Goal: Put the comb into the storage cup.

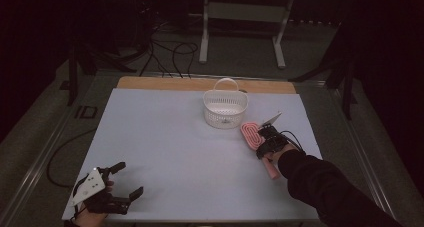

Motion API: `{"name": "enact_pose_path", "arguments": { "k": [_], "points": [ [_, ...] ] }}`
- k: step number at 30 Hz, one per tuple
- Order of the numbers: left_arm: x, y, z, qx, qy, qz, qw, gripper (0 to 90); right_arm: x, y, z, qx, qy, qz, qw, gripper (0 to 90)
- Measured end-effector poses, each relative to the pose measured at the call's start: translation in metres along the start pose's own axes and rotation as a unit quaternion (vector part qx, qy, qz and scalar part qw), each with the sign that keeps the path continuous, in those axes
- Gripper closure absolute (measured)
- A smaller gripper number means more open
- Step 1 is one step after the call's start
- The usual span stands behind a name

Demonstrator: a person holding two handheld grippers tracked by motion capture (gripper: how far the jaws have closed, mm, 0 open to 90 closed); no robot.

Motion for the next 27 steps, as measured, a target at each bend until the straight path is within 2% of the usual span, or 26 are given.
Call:
{"name": "enact_pose_path", "arguments": {
  "k": [4, 12, 14, 17, 20, 23, 27],
  "points": [
    [0.0, 0.0, 0.0, 0.0, 0.0, 0.0, 1.0, 0.0, -0.004, 0.0, 0.0, 0.002, 0.006, 0.003, 1.0, 63.4],
    [-0.001, 0.0, 0.001, -0.001, 0.003, 0.0, 1.0, 0.0, -0.011, -0.001, 0.0, 0.01, 0.018, 0.015, 0.9997, 66.7],
    [-0.001, -0.001, 0.001, -0.002, 0.004, 0.001, 1.0, 0.0, -0.011, 0.0, 0.0, 0.02, 0.023, 0.021, 0.9993, 67.4],
    [0.0, -0.001, 0.001, -0.001, 0.003, 0.0, 1.0, 0.0, -0.012, 0.002, 0.0, 0.048, 0.024, 0.033, 0.998, 69.2],
    [0.0, -0.001, 0.001, 0.0, 0.003, 0.001, 1.0, 0.0, -0.012, 0.003, 0.0, 0.045, 0.024, 0.037, 0.998, 69.7],
    [0.0, -0.001, 0.001, 0.0, 0.002, 0.001, 1.0, 0.0, -0.012, 0.003, 0.0, 0.053, 0.019, 0.034, 0.9978, 70.2],
    [0.0, -0.001, 0.001, -0.001, 0.004, 0.001, 1.0, 0.0, -0.012, 0.004, 0.001, 0.076, 0.014, 0.035, 0.9964, 70.3]
  ]
}}
Point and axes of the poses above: each handheld gripper's, and its own axes: x roughly backward along the jaws, z roughly out of its underside, y roughly to its left, the point moved 8 cm from there along -x, roughly forward along the jaws, and after that the axes turned 4 degrees about -z, right-handed, at the moved point
